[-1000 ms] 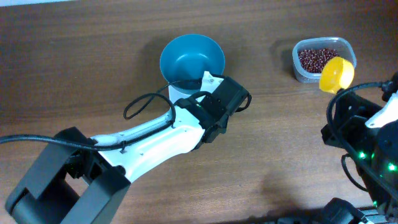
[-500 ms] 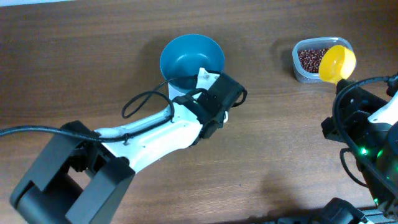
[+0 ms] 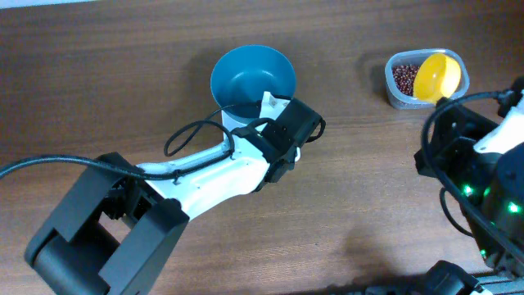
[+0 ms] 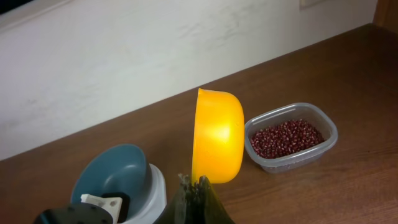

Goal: Scoop item into bowl and weigh 50g on scale

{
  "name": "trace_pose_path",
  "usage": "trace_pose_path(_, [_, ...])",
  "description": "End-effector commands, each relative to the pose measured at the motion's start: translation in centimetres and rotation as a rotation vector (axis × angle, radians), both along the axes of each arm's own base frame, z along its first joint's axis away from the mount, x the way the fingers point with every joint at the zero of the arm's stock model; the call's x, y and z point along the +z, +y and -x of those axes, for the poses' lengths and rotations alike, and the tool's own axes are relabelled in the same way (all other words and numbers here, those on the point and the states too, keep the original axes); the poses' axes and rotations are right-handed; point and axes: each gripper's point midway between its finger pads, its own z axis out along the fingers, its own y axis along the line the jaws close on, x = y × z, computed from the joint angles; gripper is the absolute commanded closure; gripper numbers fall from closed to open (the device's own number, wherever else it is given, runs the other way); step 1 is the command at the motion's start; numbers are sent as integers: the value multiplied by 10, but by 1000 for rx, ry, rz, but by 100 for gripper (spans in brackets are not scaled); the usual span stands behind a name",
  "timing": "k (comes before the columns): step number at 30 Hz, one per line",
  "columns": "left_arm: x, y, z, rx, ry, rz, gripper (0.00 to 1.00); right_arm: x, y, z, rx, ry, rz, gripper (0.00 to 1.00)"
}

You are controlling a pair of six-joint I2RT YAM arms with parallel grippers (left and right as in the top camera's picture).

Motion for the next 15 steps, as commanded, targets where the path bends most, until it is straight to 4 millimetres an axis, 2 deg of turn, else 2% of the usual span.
trace_pose_path(1, [-6,3,2,10,7,-9,100,7,-1,-4,-16,-10,14,96])
trace_pose_path(15, [-9,-3,8,-13,47,19,100,8,2,-8,-16,-15,12,96])
